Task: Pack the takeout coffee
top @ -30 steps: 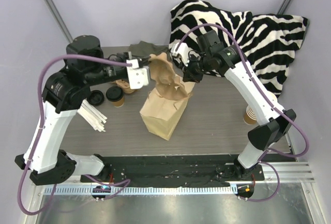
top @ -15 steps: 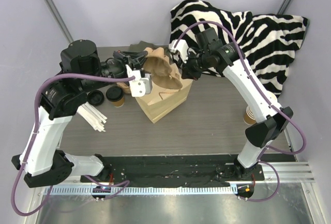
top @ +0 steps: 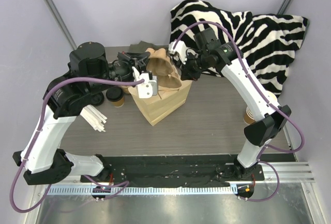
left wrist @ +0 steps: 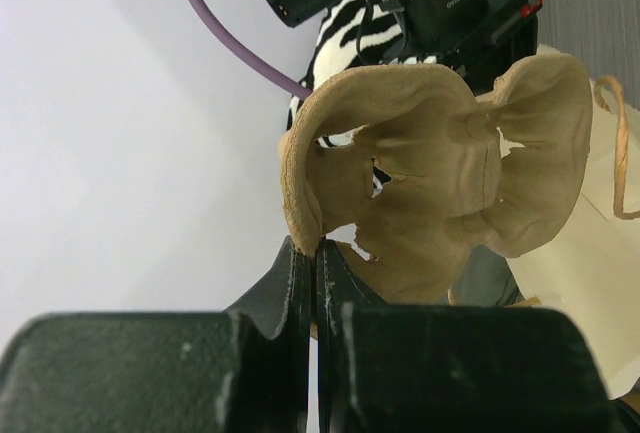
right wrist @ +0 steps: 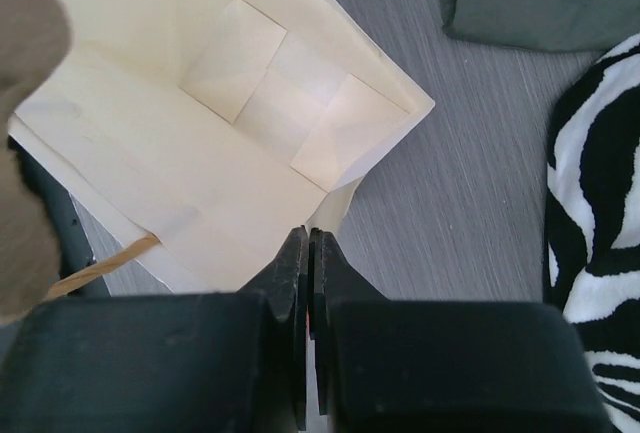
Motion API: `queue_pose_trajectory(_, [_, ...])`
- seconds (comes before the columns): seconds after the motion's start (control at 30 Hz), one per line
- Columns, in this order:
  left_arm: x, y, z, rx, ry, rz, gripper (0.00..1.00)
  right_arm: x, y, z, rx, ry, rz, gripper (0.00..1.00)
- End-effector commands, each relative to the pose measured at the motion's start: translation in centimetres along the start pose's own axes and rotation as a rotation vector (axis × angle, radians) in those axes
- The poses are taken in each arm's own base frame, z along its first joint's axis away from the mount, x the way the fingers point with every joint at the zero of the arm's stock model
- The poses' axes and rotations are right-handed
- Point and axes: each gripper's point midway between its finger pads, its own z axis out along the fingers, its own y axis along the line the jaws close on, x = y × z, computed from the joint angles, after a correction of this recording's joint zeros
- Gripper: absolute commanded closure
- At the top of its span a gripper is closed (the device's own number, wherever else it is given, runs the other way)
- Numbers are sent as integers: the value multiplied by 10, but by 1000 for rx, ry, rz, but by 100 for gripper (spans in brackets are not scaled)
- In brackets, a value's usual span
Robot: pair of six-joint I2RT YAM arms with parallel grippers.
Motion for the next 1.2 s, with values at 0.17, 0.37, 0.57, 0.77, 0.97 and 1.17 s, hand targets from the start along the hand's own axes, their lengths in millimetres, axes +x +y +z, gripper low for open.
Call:
queue_pose_trajectory(0.17, [17, 17, -5, -87, 99, 39, 100, -22, 18, -27, -34, -93, -128, 99])
queue_pose_trajectory(0.37, [20, 1, -11, -25, 100, 90, 100, -21, 22, -35, -35, -96, -147, 99])
queue_pose_trajectory(0.57, [17, -39, -7, 129, 67, 120, 100, -27, 27, -36, -53, -111, -168, 99])
queue_pose_trajectory(0.77, [10, -87, 3, 286, 72, 148, 100, -36, 39, -29, -93, -99, -233, 99])
queue_pose_trajectory(0.97, [-1, -127, 10, 423, 73, 126, 100, -45, 49, -25, -122, -94, -316, 99])
queue_pose_trajectory(1.17, [-10, -130, 12, 469, 100, 95, 100, -44, 72, -21, -199, -49, -348, 99])
